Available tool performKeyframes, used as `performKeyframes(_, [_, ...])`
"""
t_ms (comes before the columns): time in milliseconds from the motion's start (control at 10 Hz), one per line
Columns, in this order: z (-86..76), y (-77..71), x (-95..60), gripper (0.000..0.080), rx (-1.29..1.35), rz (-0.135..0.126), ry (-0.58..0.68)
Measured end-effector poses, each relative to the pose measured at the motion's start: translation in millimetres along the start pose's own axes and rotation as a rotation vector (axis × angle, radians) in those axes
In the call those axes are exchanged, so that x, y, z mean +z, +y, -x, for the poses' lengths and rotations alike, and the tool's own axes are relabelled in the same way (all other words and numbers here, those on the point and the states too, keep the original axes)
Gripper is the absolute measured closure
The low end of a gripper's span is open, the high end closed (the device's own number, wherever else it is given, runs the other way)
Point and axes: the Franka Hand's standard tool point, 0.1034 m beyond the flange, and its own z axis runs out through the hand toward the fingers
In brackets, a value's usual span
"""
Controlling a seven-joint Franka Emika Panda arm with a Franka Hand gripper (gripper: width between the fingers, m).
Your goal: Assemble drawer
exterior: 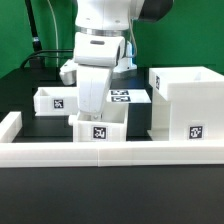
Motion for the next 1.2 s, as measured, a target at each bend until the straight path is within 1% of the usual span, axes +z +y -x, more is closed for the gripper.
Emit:
performKeyframes(100, [0.6, -0.2, 0.6, 0.0757, -0.059, -0.001, -0.005])
performKeyframes(200, [-3.1, -0.5, 1.7, 0.0757, -0.067, -0.003, -0.003])
performKeyframes(500, [-2.5, -0.8, 2.0, 0.0757, -0.057, -0.004, -0.003])
performKeyframes(600, [-7.9, 0.7, 1.1, 0.0757, -0.033, -0.002, 0.0])
performKeyframes(700, [-14.8, 3.2, 0.8, 0.0757, -0.024, 0.013, 0.006])
performKeyframes(800, [-14.6, 3.8, 1.2, 0.0757, -0.023, 0.024, 0.007])
performKeyframes(900, [-14.5, 4.2, 2.1, 0.0757, -0.022, 0.045, 0.01])
performKeyframes(1000, [-15.0, 2.8, 3.3, 0.0757, -0.022, 0.043, 0.01])
performKeyframes(1100, [-18.7, 1.4, 5.5, 0.0757, -0.024, 0.043, 0.012])
performKeyframes(1200, [-22.4, 1.9, 4.7, 0.0757, -0.021, 0.043, 0.015])
